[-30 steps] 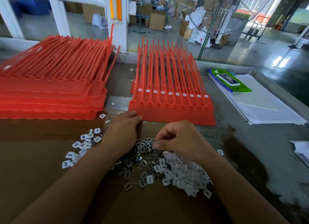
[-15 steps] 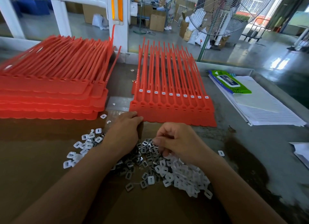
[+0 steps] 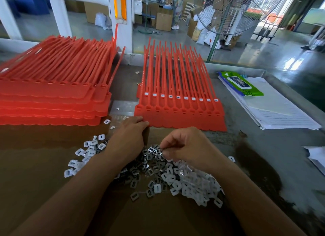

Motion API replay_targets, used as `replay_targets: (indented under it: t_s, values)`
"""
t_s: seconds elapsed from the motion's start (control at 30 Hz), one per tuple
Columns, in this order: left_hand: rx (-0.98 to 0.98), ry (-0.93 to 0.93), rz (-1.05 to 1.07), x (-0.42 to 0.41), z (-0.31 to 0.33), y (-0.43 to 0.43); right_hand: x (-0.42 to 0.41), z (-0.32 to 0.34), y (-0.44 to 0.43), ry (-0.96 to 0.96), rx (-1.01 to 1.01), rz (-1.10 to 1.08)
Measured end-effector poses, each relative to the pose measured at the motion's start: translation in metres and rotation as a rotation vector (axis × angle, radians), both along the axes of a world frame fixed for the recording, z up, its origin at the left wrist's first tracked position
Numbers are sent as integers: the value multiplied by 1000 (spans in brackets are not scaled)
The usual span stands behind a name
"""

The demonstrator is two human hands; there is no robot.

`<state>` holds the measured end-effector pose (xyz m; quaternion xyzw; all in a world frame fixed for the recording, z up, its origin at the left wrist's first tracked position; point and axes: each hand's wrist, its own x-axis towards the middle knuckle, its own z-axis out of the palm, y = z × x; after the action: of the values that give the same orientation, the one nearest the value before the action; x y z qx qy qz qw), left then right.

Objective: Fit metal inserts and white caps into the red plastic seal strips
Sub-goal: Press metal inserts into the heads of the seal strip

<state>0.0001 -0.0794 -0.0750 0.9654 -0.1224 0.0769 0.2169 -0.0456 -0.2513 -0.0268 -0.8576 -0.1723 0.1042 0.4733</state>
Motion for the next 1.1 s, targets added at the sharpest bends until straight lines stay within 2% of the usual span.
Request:
replay_targets:
  t_s: [0.37, 0.7, 0.97, 1.1]
  values:
    - [5, -47, -32, -3, 1, 0, 33, 21, 11, -170, -187, -124]
    - [10, -113, -81, -10, 9, -2, 110, 3, 59, -157, -269, -222]
    - [40, -104, -98, -9, 12, -2, 135, -17, 70, -50, -299, -319]
    - [20, -103, -105, -11, 14, -3, 138, -19, 71, -58, -349, -329]
